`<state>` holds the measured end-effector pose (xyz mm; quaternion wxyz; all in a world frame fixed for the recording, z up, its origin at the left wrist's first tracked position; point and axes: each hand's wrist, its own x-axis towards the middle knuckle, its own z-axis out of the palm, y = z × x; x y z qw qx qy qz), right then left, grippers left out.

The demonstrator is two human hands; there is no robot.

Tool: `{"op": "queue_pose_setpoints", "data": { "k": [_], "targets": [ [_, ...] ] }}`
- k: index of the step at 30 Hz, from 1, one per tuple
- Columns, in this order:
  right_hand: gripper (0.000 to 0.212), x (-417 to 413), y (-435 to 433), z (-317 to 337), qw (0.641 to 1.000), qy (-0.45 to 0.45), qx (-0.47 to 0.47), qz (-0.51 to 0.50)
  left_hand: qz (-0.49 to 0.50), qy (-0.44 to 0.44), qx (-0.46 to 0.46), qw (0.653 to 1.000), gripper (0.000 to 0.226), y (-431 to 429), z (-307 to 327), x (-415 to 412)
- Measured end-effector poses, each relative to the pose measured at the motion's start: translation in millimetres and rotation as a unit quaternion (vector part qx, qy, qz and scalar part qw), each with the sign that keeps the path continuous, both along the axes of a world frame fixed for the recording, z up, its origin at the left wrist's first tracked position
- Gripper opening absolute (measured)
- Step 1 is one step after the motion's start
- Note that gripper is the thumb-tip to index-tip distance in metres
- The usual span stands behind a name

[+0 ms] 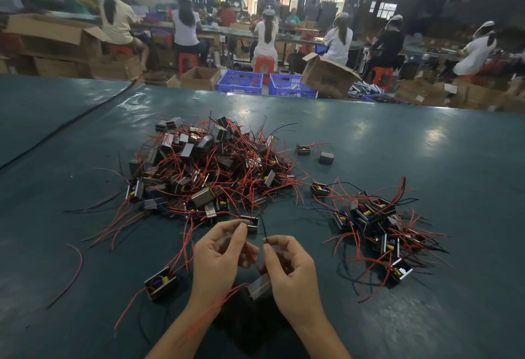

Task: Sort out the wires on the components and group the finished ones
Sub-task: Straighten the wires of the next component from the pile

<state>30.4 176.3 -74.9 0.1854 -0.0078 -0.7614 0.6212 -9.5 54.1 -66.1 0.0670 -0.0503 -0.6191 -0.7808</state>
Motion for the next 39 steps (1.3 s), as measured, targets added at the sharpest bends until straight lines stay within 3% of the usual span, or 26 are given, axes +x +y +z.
{"op": "queue_pose_setpoints", "data": {
  "k": [6, 10, 13, 15, 17, 20, 26, 31, 39],
  "targets": [
    [0.014, 1, 0, -4, 1.000, 0.008, 0.012, 0.012, 0.018, 0.053, -0.054, 0.997, 0.005, -6, 2, 1],
    [0.017, 1, 0, -6, 1.000, 0.013, 0.022, 0.015, 0.038, 0.052, -0.073, 0.995, 0.018, -8, 5, -4],
    [0.019, 0, 2, -6, 0.999, 0.028, 0.035, 0.005, 0.011, -0.069, 0.053, 0.996, 0.016, -11, 11, -9],
    [0.023, -1, 5, -5, 0.998, 0.045, 0.047, -0.012, -0.051, -0.167, 0.157, 0.972, 0.012, -15, 17, -11],
    [0.026, -2, 7, -4, 0.997, 0.057, 0.045, -0.020, -0.092, -0.210, 0.187, 0.955, 0.015, -20, 21, -14],
    [0.026, -2, 10, -4, 0.996, 0.065, 0.051, -0.022, -0.107, -0.200, 0.151, 0.962, 0.018, -19, 20, -14],
    [0.015, -2, 10, -4, 0.997, 0.041, 0.062, -0.026, -0.077, -0.079, 0.050, 0.993, 0.028, -17, 18, -10],
    [0.010, 0, 0, -3, 0.996, -0.020, -0.001, 0.091, -0.083, -0.001, -0.044, 0.996, 0.020, -11, 17, -6],
    [0.016, -3, 7, -2, 1.000, 0.016, -0.004, 0.017, -0.110, 0.018, -0.190, 0.975, 0.014, -28, 15, -14]
  ]
}}
